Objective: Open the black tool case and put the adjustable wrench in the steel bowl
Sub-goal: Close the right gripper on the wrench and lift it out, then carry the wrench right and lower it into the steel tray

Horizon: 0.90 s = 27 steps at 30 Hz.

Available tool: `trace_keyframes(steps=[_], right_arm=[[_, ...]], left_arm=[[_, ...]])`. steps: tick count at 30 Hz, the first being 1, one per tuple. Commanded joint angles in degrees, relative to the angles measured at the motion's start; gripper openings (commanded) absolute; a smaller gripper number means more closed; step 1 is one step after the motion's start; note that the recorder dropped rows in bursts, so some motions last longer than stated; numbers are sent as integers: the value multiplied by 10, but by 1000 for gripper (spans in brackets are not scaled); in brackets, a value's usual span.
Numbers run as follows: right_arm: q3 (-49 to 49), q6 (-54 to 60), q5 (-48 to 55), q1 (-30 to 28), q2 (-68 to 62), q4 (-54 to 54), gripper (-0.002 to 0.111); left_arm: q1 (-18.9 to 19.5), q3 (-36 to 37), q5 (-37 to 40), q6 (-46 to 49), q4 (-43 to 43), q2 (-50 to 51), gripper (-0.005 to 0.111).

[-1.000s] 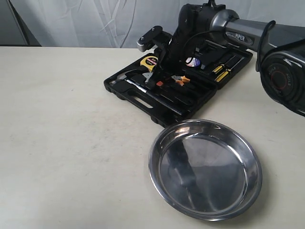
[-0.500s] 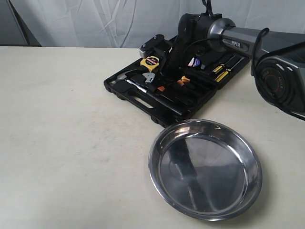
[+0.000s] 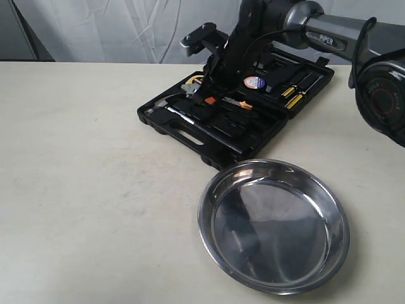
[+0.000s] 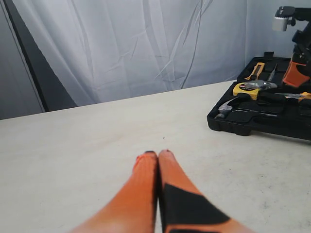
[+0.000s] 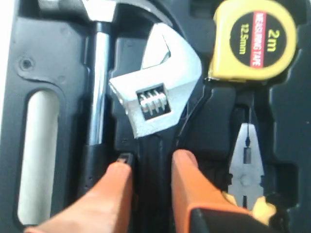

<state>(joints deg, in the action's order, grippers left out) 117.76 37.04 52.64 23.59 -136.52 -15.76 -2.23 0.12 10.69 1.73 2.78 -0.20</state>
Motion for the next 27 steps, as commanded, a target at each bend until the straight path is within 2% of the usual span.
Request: trace_keyframes(steps=[1,8,12,16,21,27], right_arm=[[3,5,13,-2,29,-4,-1],[0,-26,116,-2,68,-4,-1],[-60,-45,112,-2,115,-18,-1],[-197,-73,26,-1,197,-28,-1],[-426,-139,-99,-1,319,-29,-1],[-645,-163,-189,-1,417,-30,-1]], left_arm=[[-2,-1,-3,0,-1,2,0],[-2,-1,-3,0,-1,2,0],[-2,-1,-3,0,-1,2,0],[-2,-1,-3,0,-1,2,0],[-2,-1,-3,0,-1,2,0],[-2,-1,-3,0,-1,2,0]])
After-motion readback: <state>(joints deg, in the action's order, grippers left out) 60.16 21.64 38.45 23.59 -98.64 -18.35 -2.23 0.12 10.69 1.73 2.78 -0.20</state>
